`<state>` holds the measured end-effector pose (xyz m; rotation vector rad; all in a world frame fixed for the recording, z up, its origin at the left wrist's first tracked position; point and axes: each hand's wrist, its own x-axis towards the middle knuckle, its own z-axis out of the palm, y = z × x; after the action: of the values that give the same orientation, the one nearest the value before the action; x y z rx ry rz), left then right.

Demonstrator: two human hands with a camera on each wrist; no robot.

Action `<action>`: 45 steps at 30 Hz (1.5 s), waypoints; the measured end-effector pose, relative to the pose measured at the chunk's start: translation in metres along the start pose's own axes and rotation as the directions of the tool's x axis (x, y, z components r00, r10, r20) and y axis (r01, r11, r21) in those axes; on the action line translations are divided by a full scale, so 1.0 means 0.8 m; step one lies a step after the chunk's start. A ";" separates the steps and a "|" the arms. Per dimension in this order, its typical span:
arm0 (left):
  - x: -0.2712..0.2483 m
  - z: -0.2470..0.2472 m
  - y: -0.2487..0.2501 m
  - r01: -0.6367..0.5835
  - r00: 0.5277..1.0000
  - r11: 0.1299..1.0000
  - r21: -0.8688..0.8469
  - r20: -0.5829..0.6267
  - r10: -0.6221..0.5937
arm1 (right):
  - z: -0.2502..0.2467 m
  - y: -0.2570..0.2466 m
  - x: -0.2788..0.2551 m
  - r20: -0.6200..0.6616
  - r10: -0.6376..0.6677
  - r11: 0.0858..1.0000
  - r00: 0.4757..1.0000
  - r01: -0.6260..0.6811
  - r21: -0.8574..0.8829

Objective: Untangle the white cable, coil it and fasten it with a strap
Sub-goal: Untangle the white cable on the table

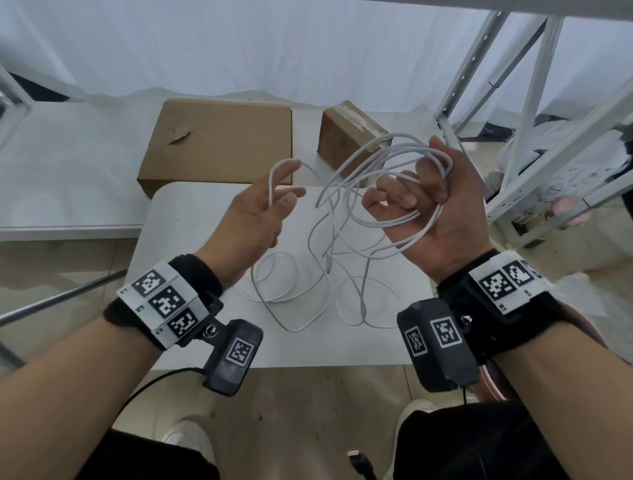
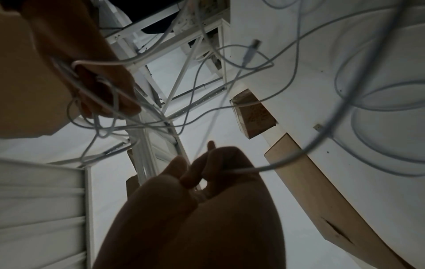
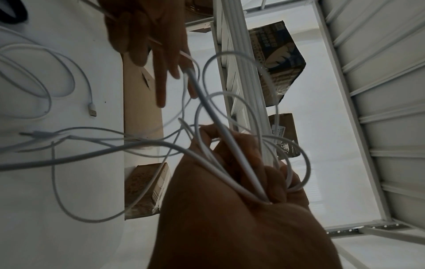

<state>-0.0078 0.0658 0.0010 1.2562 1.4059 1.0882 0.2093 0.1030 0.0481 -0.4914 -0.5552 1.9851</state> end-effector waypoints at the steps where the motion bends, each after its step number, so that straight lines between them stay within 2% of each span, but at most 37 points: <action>1: -0.001 0.000 -0.001 0.007 0.999 1.000 0.027 0.032 -0.008 | 0.000 0.000 0.000 0.028 0.010 1.000 1.000 -0.010 0.010; 3: -0.002 0.002 0.000 0.001 0.997 0.997 0.082 0.077 -0.007 | 0.001 0.000 -0.001 0.069 0.024 0.999 0.997 -0.026 0.023; 7: -0.003 0.006 0.000 -0.112 0.989 0.959 0.261 0.126 0.081 | 0.000 0.000 -0.001 0.078 0.023 0.999 0.997 -0.027 0.043; 13: -0.002 0.003 -0.010 -0.035 0.999 0.898 0.439 0.016 0.031 | 0.005 -0.002 -0.003 0.122 0.048 0.995 0.991 -0.057 0.078; 18: 0.002 0.003 -0.013 -0.117 0.992 0.840 0.530 0.026 0.122 | 0.009 -0.001 -0.008 0.189 0.085 0.993 0.978 -0.098 0.059; 20: 0.002 0.004 -0.012 -0.145 0.988 0.833 0.535 0.035 0.150 | 0.009 -0.002 -0.011 0.216 0.103 0.991 0.971 -0.119 0.062; 26: 0.000 0.007 -0.012 -0.173 0.985 0.882 0.439 0.071 0.158 | 0.010 -0.004 -0.013 0.265 0.162 0.984 0.950 -0.175 0.025; 32: 0.005 0.007 -0.019 -0.248 0.968 0.880 0.405 0.140 0.209 | 0.010 -0.004 -0.014 0.325 0.241 0.956 0.914 -0.281 0.080; 36: 0.005 0.009 -0.020 -0.201 0.979 0.881 0.428 0.076 0.187 | 0.008 -0.005 -0.009 0.308 0.206 0.967 0.929 -0.242 0.082; 39: 0.004 0.006 -0.010 -0.168 0.971 0.855 0.491 -0.065 0.228 | 0.000 -0.011 -0.001 0.218 0.147 0.977 0.965 -0.175 0.119; 41: 0.002 0.006 -0.005 -0.166 0.959 0.875 0.456 -0.131 0.250 | -0.006 -0.016 0.004 0.064 0.114 0.985 0.991 -0.121 0.124; 42: 0.000 0.006 -0.001 -0.170 0.950 0.883 0.437 -0.164 0.264 | -0.010 -0.017 0.007 -0.055 0.092 0.991 0.994 -0.086 0.104; 43: -0.001 0.006 0.003 -0.178 0.941 0.890 0.420 -0.193 0.279 | -0.015 -0.019 0.009 -0.187 0.058 0.997 0.981 -0.047 0.064; 45: -0.001 0.003 0.006 -0.184 0.921 0.906 0.381 -0.256 0.295 | -0.023 -0.020 0.013 -0.397 -0.022 1.000 0.917 0.019 -0.013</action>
<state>-0.0046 0.0655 0.0052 1.6029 1.7738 1.2844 0.2263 0.1221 0.0413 -0.8667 -0.3099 1.7948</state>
